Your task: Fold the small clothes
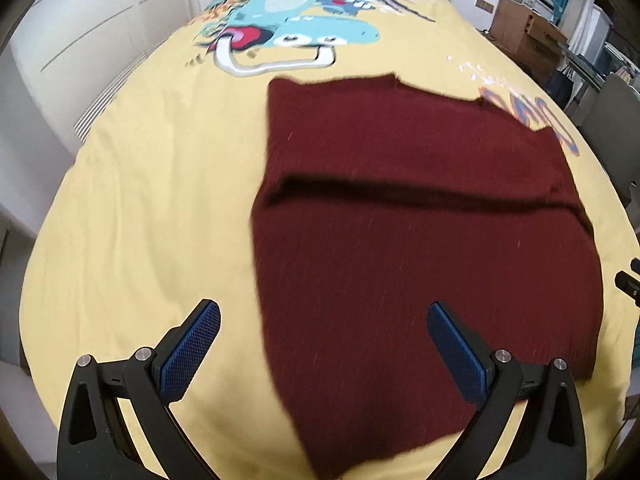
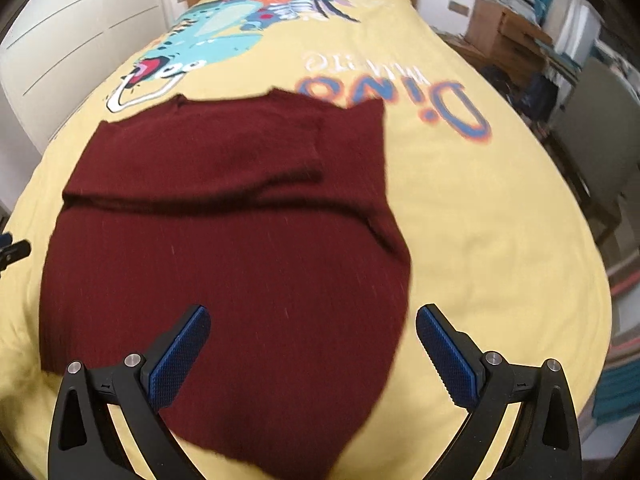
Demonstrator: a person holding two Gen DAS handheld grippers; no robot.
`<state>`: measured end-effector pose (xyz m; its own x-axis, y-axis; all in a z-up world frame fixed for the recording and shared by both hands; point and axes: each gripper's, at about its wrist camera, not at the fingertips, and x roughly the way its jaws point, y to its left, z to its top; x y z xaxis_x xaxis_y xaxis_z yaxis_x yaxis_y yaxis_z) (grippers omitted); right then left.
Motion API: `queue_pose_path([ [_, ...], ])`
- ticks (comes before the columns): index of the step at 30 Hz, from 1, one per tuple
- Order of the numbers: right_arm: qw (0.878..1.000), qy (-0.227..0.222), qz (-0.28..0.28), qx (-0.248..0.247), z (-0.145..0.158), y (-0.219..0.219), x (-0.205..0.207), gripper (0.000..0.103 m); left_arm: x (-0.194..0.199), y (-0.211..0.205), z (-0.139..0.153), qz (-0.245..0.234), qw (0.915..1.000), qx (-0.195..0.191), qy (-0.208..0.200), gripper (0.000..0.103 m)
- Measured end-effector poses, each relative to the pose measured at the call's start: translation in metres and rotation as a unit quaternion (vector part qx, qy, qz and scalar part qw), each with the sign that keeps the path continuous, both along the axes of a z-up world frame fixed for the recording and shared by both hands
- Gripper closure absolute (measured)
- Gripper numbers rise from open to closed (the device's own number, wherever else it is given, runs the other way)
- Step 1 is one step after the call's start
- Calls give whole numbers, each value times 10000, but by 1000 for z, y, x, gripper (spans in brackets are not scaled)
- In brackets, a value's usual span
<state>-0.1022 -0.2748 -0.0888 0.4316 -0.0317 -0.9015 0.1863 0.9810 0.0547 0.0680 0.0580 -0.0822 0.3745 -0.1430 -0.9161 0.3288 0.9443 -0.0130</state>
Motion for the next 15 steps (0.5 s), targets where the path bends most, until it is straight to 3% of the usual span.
queue_pose_path([
  [8, 9971, 505, -525, 205, -39, -14, -44, 0, -31, 24, -42, 360, 9980, 288, 443, 1],
  [15, 9937, 829, -618, 421, -63, -13, -53, 0, -47, 18, -77, 431, 9955, 173, 821, 1],
])
